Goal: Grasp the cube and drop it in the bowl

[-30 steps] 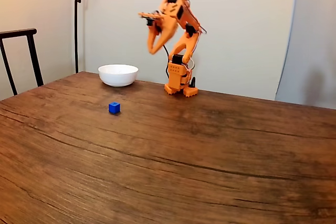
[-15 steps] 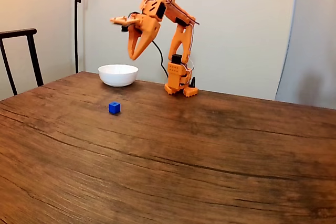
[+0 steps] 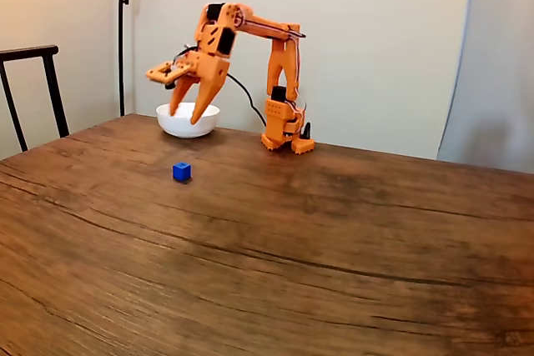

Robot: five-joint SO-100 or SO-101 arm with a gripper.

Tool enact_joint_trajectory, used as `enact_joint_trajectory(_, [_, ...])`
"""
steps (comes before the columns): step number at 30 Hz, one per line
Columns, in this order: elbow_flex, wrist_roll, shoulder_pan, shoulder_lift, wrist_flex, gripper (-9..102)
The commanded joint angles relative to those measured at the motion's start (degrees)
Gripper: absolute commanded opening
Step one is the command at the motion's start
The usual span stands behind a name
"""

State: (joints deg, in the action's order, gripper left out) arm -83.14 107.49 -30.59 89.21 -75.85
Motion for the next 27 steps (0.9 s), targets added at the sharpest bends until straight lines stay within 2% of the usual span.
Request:
enact_joint_trajectory(1, [1.85, 2.11, -0.35, -0.18, 1.05, 44])
enact_joint_trajectory(10, [2.02, 2.37, -0.26, -7.21, 2.02, 50])
enact_joint_trajectory(15, [1.93, 2.29, 0.35, -11.07, 4.83, 50])
enact_joint_trajectory(27, [2.37, 2.29, 2.64, -17.40, 5.01, 50])
